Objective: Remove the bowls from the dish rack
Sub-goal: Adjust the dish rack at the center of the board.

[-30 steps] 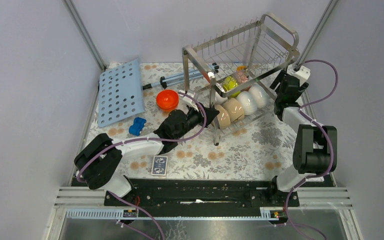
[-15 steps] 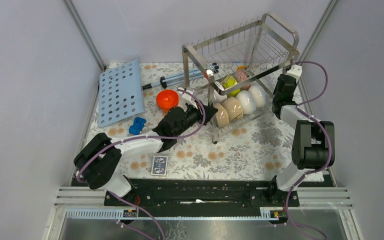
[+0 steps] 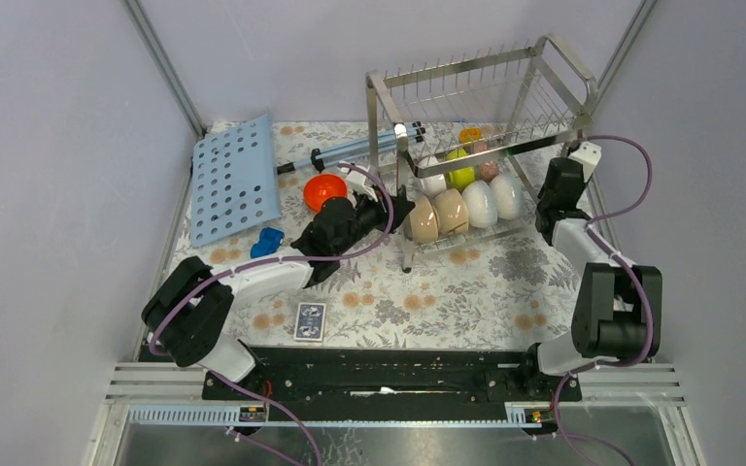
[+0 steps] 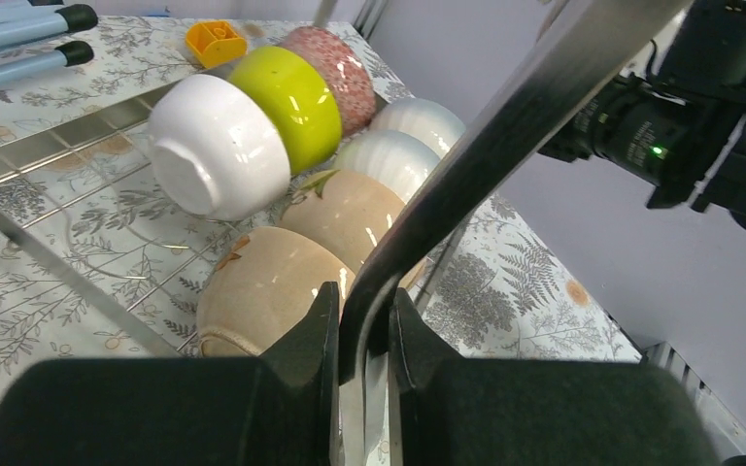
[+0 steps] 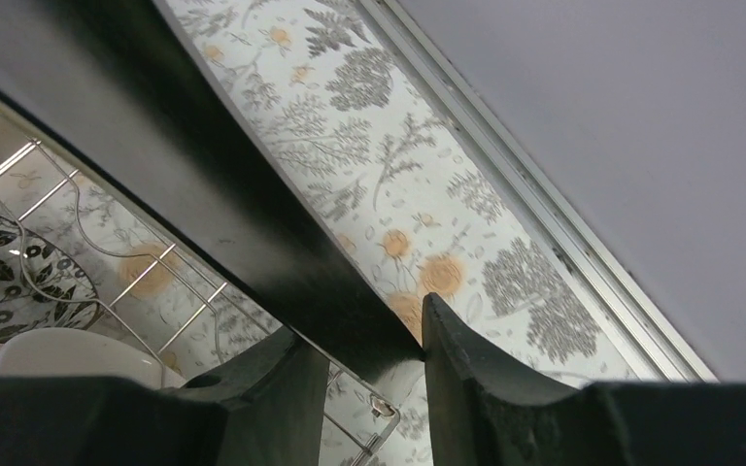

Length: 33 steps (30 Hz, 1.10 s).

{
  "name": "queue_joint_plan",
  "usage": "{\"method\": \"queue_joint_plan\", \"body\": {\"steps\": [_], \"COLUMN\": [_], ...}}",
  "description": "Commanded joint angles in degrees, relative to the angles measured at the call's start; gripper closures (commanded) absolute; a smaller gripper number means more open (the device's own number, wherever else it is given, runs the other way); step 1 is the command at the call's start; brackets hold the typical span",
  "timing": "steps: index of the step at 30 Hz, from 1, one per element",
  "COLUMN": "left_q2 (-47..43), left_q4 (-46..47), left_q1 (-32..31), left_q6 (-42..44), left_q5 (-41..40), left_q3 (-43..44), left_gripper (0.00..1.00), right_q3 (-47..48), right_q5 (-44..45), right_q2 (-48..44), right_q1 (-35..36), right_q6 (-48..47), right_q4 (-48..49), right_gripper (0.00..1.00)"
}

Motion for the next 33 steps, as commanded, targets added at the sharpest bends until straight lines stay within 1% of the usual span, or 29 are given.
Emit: {"method": "queue_joint_plan", "body": {"steps": [1,8,18,27,33], "left_q2": [1.94,2.84,6.23,8.04,9.68], "left_q4": [-7.27,-9.0,-13.19,-13.89,-14.39], "left_q1": [3.09,6.31,9.44,10.84,11.49], "left_q6": [1.22,2.54,6.2,6.73,6.96], "left_q5": [-10.66,-9.91,-6.62,-6.14,-5.83], "left_q3": [1.89,2.66,7.05,8.23,9.77], "left_gripper": [1.0,1.0,1.0,1.0,1.0], "right_q3": [-1.18,-2.58,-7.28,-11.26,-12.53], "right_q5": [3.12,1.5,-0.62,-3.83,-6.04], "right_q2": [-8.93,-14.78,-25.62,-32.96,-35.12], "right_q1": [-0.08,0.85,3.69,3.7,3.7], "right_q6": [11.87,17.84,20.95,23.03,22.57], "right_q4": [-5.48,-15.5,-26.06,-29.65,-30.2], "right_gripper": [1.0,1.0,0.99,0.98,0.93]}}
